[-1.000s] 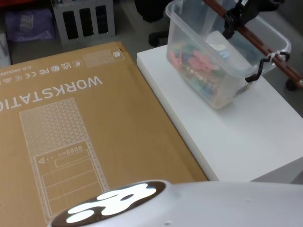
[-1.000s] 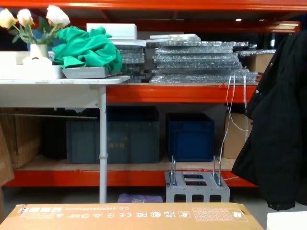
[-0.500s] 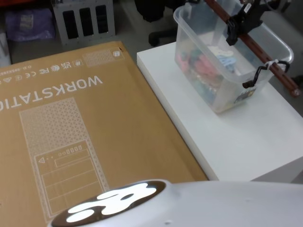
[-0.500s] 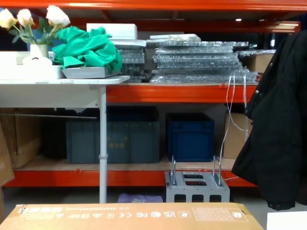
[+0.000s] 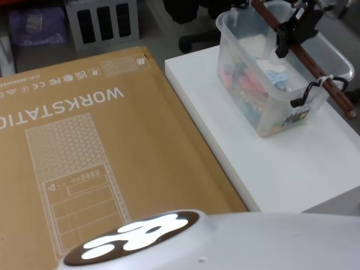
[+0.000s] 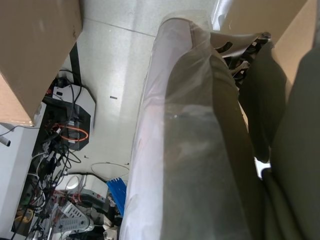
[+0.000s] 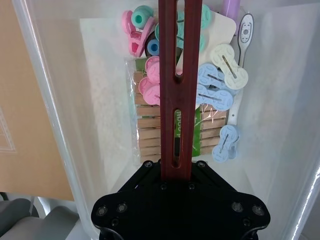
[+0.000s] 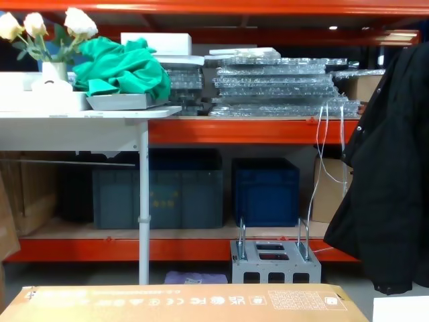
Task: Use one hand to grasp the basket and place it at the designated location.
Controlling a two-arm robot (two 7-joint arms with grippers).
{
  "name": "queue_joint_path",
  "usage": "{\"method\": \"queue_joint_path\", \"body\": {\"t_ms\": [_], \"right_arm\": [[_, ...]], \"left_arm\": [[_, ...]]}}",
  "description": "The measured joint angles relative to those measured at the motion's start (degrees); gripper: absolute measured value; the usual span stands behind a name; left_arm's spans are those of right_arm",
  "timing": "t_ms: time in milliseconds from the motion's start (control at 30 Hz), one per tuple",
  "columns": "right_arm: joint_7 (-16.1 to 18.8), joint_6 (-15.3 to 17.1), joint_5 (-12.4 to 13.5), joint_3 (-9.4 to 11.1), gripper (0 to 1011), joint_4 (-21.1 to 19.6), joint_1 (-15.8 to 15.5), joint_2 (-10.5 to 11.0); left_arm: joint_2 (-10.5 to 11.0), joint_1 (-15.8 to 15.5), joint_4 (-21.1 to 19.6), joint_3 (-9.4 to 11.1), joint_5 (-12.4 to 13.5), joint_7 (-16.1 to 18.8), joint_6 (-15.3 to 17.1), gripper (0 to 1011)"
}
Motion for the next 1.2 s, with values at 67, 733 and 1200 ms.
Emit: {"method": "queue_joint_path", "body": {"t_ms": [67,733,1200], "right_arm": [[0.1,0.1,0.0,0.1,0,0.6,-0.1,-0.3],[1.6,-1.6,0.2,-0.4,1,3.5,0.1,-2.0],[1.1,-2.1,0.1,-0.2,395,2.2,0.2,-1.2]], "left_arm": [[0.0,0.0,0.0,0.0,0.0,0.0,0.0,0],[0.0,0.0,0.0,0.0,0.0,0.0,0.0,0],[0.0,0.0,0.0,0.0,0.0,0.0,0.0,0]]}}
